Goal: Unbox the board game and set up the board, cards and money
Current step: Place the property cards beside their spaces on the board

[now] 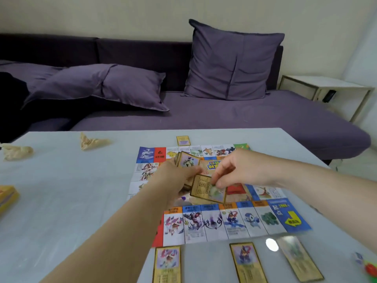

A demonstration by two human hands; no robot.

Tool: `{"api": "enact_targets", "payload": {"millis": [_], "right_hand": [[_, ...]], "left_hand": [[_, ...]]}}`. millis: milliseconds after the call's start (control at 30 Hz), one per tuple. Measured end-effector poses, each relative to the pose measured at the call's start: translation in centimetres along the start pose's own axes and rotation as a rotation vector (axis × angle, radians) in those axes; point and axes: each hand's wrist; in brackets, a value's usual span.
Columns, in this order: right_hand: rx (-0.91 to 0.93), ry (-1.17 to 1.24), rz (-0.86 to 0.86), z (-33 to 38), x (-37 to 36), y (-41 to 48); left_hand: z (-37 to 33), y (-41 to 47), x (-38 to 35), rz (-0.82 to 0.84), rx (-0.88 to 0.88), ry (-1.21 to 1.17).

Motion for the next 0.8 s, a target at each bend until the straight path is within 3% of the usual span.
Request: {"api": "enact_targets", "payload": {"millis": [100, 200, 300, 400, 633, 800], "right_hand": [[-0.038, 0.166, -0.107, -1.9, 2.2, 3.0], [-0.096, 0.352, -0.369, -4.5, 3.4, 7.1], [-0.137, 0.303, -0.526, -6.5, 4.0, 11.6], [-0.154, 0.079, -0.563, -7.9, 4.2, 15.6], [-0.170, -0.184, -0.508, -10.8, 3.4, 20.5], [-0.198, -0.346, -0.418, -12.7, 3.1, 21.6]], "left_hand": [[-1.9, 2.9, 1.4, -0.108, -0.025, -0.090], [-4.1, 5.7, 2.7, -0.207, -0.068, -0.142], [-5.9, 8.7, 3.6, -0.287, -0.237, 0.221], [-7.2, 11.3, 3.7, -0.320, -0.351, 0.609], [-7.8, 16.8, 3.8, -0.380, -0.372, 1.333], [-7.4, 18.5, 3.7, -0.380, -0.410, 1.606]]}}
Point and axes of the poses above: each hand's wrist, its own y-axis towards the middle knuckle, its own x-axis out of the back of the hand, z = x × y, and after that the axes turned 13 degrees about x, right-handed
